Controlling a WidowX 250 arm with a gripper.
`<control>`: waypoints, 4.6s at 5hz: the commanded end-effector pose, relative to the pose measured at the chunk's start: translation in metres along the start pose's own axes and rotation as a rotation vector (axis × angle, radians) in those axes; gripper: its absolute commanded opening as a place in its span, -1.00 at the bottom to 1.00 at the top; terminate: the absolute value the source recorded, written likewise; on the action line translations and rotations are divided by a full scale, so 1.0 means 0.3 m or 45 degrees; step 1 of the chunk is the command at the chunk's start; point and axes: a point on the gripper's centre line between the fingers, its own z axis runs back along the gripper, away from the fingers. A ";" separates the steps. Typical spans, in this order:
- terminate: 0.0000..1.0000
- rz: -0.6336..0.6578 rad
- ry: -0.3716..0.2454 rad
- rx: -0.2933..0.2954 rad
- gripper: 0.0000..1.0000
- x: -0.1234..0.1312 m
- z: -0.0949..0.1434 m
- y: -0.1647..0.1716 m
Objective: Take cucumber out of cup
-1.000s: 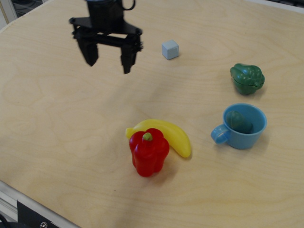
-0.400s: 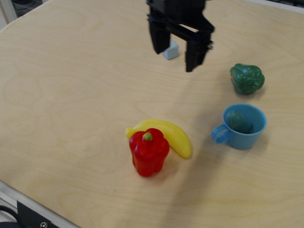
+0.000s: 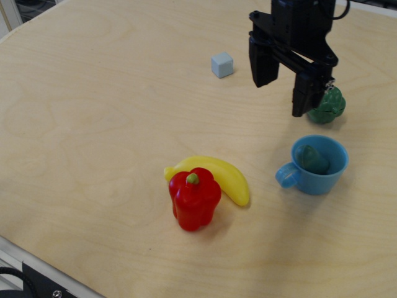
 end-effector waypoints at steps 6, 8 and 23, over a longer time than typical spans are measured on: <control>-1.00 -0.093 0.058 0.021 -1.00 -0.028 -0.129 -0.097; -1.00 -0.054 0.066 0.031 -1.00 -0.026 -0.123 -0.072; -1.00 0.618 0.088 0.109 -1.00 -0.253 -0.172 0.475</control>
